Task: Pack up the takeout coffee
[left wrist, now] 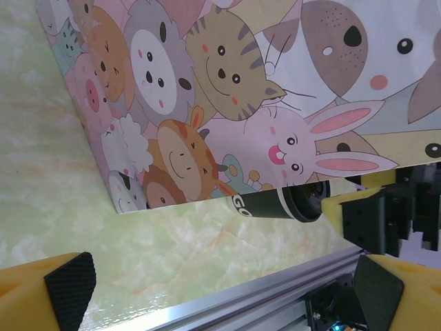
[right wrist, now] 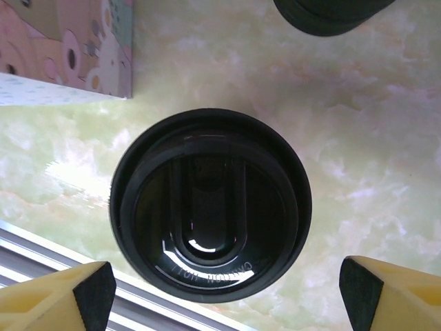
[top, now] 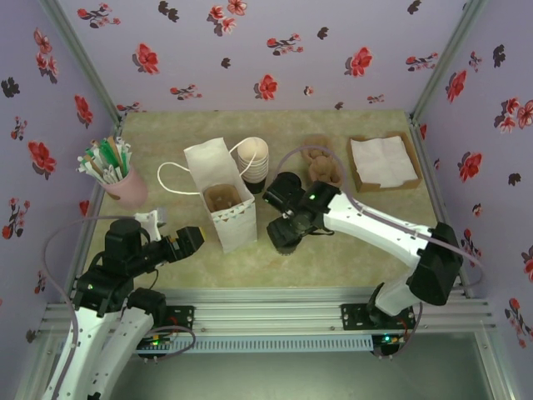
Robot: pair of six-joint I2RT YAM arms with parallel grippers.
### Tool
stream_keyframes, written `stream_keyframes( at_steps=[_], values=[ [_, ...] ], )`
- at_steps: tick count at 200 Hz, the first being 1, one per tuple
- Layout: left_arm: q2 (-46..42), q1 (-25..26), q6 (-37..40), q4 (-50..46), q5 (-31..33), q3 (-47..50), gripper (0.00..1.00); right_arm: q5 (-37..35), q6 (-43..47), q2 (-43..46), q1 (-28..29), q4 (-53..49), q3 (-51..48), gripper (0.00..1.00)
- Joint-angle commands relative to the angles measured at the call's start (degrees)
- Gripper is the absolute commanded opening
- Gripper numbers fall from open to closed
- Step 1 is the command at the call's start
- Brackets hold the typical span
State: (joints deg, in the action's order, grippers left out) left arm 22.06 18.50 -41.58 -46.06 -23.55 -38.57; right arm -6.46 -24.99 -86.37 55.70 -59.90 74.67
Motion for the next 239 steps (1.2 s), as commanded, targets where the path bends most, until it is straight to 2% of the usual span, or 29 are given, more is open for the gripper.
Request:
stream_keyframes(
  at_steps=[1, 57, 116, 155, 239],
  values=[
    [0.4, 0.3, 1.5, 1.2, -0.7, 0.4, 0.99, -1.9, 0.6, -1.0, -0.2, -3.1, 2.1, 0.86],
    [0.4, 0.4, 1.6, 1.3, -0.8, 0.4, 0.99, 0.3, 1.6, -2.6, 0.0, -1.4, 2.9, 0.82],
    [0.5, 0.3, 1.7, 1.4, -0.8, 0.4, 0.99, 0.3, 1.4, -4.2, 0.1, -0.8, 4.2, 0.83],
    [0.4, 0.4, 1.7, 1.2, -0.7, 0.3, 0.99, 0.6, 0.6, -5.5, 0.0, -0.2, 4.3, 0.76],
    [0.5, 0.4, 1.9, 1.2, -0.7, 0.2, 0.99, 0.7, 0.9, -7.4, -0.1, -0.6, 5.0, 0.78]
  ],
)
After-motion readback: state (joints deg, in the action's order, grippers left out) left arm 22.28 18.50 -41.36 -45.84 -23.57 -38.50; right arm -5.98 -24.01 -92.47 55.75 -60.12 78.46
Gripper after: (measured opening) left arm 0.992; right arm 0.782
